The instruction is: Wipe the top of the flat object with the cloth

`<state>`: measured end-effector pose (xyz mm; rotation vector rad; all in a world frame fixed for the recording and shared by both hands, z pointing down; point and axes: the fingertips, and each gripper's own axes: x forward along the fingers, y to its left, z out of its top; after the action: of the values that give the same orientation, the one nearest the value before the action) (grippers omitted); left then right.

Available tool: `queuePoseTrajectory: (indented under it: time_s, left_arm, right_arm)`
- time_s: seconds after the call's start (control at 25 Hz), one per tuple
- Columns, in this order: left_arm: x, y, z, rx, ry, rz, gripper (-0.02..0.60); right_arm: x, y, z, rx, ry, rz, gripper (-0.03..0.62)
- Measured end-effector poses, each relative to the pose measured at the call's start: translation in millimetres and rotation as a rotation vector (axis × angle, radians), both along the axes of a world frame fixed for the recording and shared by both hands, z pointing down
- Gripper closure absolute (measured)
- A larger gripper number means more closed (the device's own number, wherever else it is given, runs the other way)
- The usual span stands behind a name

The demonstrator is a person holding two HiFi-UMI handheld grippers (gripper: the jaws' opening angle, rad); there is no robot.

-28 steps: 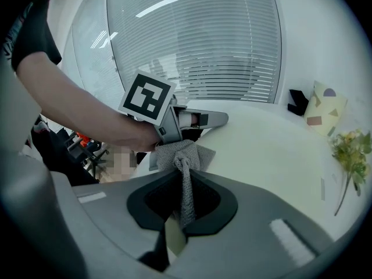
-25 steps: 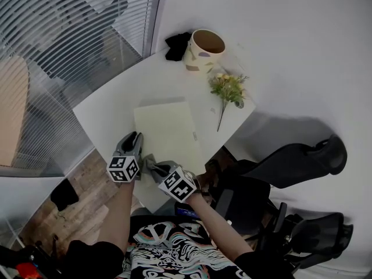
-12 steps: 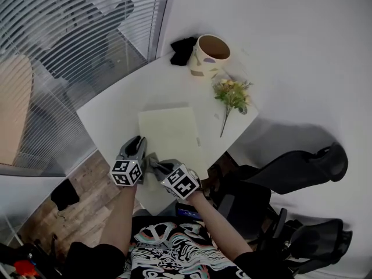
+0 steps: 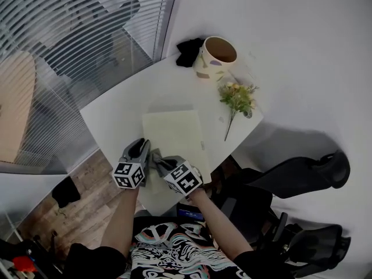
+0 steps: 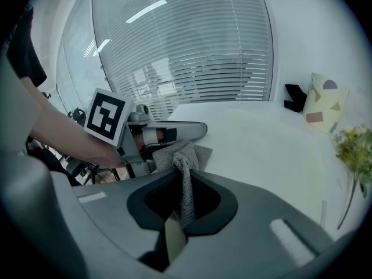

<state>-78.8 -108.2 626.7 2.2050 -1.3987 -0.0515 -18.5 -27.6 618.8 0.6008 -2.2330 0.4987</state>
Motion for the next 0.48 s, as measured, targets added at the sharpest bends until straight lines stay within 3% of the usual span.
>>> queuePoseTrajectory:
  time_s: [0.48]
  left_arm:
    - [0,3,-1,0.009,-0.013,0.002,0.445]
  right_arm:
    - [-3,-24,-1,-0.011,-0.015,0.013,0.577]
